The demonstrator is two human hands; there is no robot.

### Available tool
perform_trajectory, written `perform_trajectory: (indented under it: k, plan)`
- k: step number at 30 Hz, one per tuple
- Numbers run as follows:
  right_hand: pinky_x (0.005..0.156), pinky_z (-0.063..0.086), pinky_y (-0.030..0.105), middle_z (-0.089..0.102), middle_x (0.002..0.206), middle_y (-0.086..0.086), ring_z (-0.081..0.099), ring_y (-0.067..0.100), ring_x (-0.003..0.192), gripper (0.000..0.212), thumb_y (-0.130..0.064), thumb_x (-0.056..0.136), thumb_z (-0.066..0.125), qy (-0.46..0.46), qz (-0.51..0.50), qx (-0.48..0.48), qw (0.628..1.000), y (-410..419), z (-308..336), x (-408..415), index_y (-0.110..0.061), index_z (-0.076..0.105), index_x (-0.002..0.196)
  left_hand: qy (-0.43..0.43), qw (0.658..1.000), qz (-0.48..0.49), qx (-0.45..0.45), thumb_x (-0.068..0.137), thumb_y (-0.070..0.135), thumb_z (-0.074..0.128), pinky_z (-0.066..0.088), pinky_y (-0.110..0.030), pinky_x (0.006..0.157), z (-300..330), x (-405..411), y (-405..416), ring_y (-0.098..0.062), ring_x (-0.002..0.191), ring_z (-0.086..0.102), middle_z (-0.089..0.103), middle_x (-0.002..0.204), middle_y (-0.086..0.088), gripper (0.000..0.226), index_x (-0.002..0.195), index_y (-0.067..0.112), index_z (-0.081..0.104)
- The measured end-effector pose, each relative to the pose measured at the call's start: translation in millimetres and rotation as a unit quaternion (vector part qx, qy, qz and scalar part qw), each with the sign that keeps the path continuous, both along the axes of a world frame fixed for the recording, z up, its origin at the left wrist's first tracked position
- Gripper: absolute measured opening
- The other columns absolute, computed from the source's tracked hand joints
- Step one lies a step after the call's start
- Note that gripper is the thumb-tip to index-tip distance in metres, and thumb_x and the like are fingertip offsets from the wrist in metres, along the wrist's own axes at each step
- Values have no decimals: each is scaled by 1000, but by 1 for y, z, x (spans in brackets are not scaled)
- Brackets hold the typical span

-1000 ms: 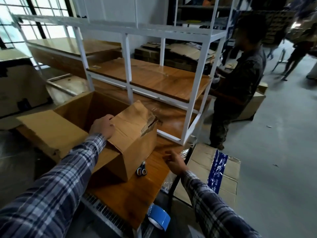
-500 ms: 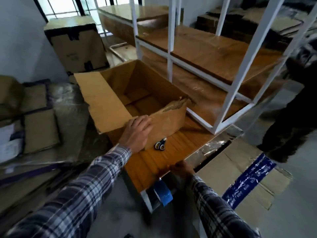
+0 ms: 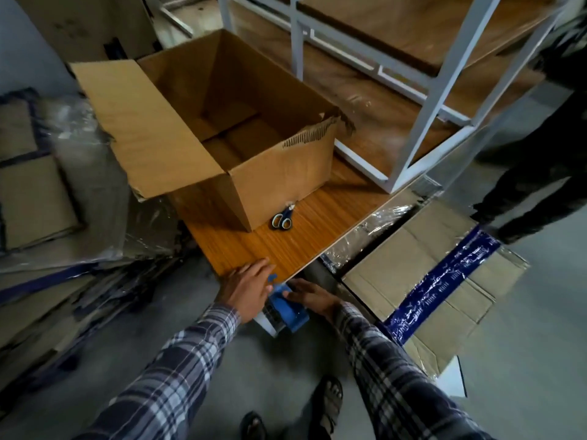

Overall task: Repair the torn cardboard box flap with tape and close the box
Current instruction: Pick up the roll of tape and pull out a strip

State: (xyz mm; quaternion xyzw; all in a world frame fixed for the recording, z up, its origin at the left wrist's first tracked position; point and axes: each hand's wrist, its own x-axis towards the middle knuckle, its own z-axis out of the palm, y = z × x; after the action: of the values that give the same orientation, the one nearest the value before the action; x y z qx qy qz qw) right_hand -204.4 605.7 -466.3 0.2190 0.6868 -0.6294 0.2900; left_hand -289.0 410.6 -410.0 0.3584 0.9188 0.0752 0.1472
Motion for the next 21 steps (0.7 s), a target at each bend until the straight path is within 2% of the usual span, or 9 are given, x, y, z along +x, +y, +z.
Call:
perform_trajectory:
  k: [2,4,8,11,13,16,19,21]
  plan:
    - [118,42,41,53,151,2,52,22,138,64,-41,98,71,9,-12,-13,1000,-5,-4,1,-19,48,153,-15,999,29,11,104,41,55,26,-38,125,-12,10,-1,-16,156,21,21,171,8,66,162,25,29]
    - [113,48,40,59,141,9,58,23,129,56,-30,98,72,9,-34,-44,998,-7,-9,2,-12,50,146,-32,997,59,30,103,41,57,25,-40,126,-20,17,-4,-16,158,14,15,172,9,72,164,25,23]
    - [105,54,51,63,134,21,67,31,114,55,-25,93,77,19,-87,-63,994,-14,-16,6,-11,51,139,-70,987,127,69,101,40,62,38,-44,118,-19,13,-4,-19,153,27,23,170,9,68,160,27,32]
    - [94,56,47,64,131,19,67,30,107,42,-28,98,71,9,-107,-58,993,-25,-12,13,-20,55,136,-25,980,180,78,98,40,64,43,-46,111,-15,5,-4,-23,143,41,42,159,4,57,150,24,47]
    - [96,57,45,65,130,16,66,27,105,32,-31,104,62,17,-98,-46,994,-31,-7,17,-20,58,133,3,979,194,57,96,40,67,46,-45,105,-11,2,-4,-24,136,45,47,153,3,54,144,23,51]
    - [85,57,29,66,123,3,65,16,100,26,-30,110,52,23,-84,-23,996,-32,9,17,-21,58,133,-6,981,192,23,95,41,68,46,-44,101,-3,-2,0,-24,135,43,45,151,4,55,144,25,48]
    - [103,55,40,64,135,6,65,23,116,27,-35,109,52,24,-49,-7,998,-29,24,10,-26,59,134,-19,982,190,7,97,40,66,45,-45,103,2,-4,1,-23,139,41,41,155,6,55,147,28,46]
    - [101,54,38,62,137,8,63,24,118,25,-33,110,49,24,-18,12,999,-28,31,5,-25,58,132,-26,981,191,5,99,37,63,45,-46,103,4,-5,-1,-23,139,41,39,157,7,52,148,29,46]
